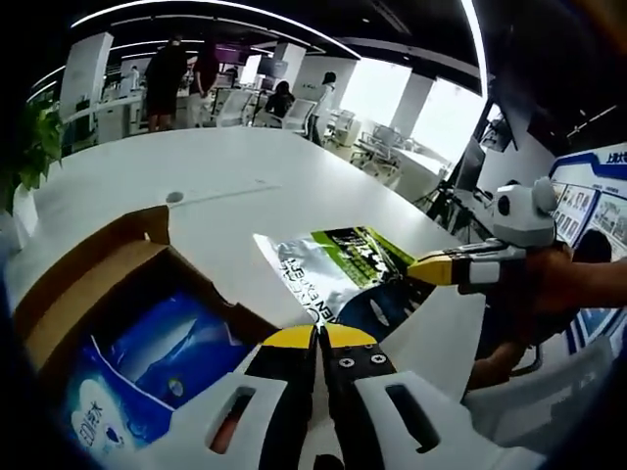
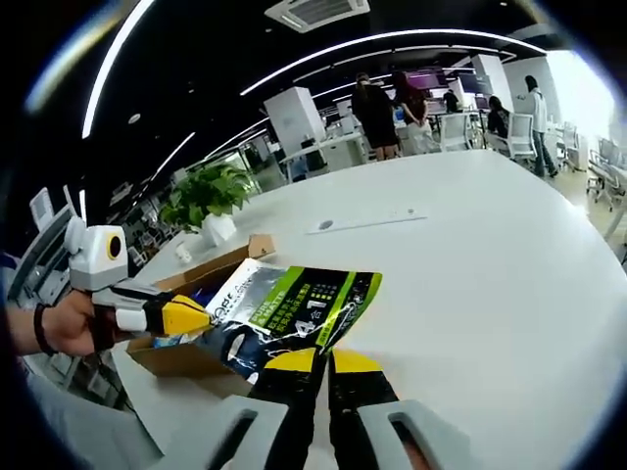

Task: Operate the shoe box by opening the lid, removing the specified soft item, and placing it in the target area until the item is outside and the box remains undamaged.

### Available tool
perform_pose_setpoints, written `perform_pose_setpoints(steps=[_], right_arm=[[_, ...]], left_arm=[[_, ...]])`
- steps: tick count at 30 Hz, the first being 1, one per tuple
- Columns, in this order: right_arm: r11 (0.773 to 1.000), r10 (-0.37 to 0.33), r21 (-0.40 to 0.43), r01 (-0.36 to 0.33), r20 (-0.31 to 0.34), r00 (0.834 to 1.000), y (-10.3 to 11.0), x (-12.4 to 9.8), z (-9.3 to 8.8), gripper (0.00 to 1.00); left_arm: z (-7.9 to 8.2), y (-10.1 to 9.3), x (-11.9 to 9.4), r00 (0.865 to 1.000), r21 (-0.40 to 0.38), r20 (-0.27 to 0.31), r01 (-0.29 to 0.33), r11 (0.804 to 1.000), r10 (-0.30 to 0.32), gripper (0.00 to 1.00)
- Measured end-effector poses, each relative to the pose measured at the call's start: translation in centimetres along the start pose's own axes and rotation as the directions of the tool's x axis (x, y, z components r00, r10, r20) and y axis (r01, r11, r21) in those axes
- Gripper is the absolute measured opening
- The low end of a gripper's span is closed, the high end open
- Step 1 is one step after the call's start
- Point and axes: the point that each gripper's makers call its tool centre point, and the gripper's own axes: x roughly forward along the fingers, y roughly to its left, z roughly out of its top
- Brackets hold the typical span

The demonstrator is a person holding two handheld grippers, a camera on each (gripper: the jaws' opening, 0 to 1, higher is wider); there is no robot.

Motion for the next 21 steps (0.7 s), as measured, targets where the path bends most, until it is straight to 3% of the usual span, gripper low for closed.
perform_pose_setpoints(steps=[12,21], right_arm=[[1.000,-0.011,-0.003,0.011,-0.014,1.000,-2.1,-0.4,0.4,0.00],[1.000,-0.009,-0.007,0.009,-0.028,1.000,-3.9,0.4,0.9,0.00]], left_arm=[[0.7,-0.9,2.6,1.000,-0.008,-0.001,0.010,1.000,-0.010,0.00],[1.1,-0.9,4.2,1.000,-0.004,-0.010,0.007,1.000,-0.007,0.00]])
